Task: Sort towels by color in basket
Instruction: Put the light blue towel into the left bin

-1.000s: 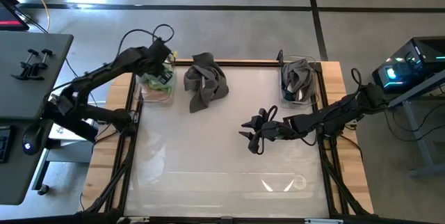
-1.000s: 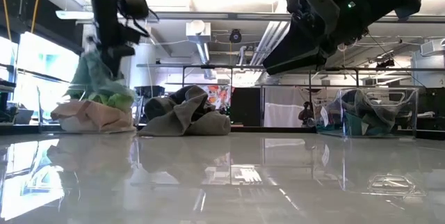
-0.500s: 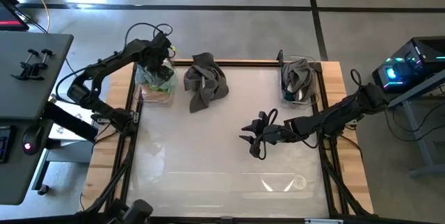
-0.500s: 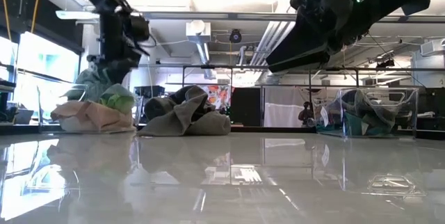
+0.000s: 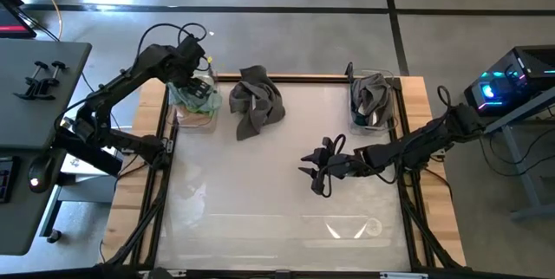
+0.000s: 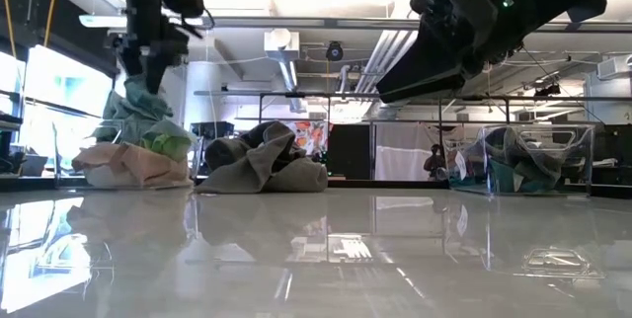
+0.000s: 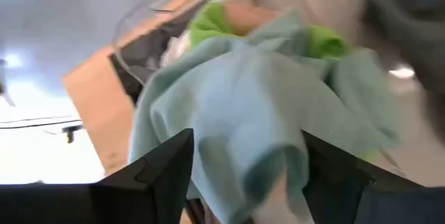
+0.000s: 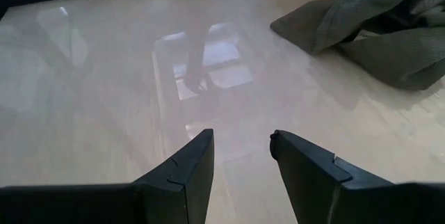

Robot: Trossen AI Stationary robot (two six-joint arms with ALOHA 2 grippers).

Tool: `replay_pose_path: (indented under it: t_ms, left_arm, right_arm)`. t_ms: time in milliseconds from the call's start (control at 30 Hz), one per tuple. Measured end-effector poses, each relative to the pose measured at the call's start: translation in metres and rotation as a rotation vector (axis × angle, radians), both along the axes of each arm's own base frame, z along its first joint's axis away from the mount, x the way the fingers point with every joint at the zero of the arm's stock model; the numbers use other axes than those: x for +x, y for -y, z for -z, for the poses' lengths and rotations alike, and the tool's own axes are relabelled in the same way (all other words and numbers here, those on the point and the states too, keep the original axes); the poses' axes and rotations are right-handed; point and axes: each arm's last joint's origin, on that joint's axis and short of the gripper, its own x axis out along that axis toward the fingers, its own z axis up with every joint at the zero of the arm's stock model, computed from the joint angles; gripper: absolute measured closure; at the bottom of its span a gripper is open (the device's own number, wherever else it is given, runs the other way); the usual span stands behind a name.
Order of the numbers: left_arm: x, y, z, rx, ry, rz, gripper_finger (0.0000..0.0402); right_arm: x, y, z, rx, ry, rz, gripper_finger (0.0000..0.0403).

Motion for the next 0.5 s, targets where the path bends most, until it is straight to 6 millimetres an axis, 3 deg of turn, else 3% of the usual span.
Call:
replay_pose_path:
  t_ms: [367,500]
  left_arm:
    - [0.003,-0.016,0.092,-0.03,-0.009,-0.001,0.0309]
    - [0.004,-0.017,0.099,-0.049,-0.04,0.071,0.034]
  right_arm:
    - [0.0,0.0,0.0,0.001,0.001,0.002,0.025]
    - [0.0,0.0,0.0,-0.003,0.0,-0.001,0.025]
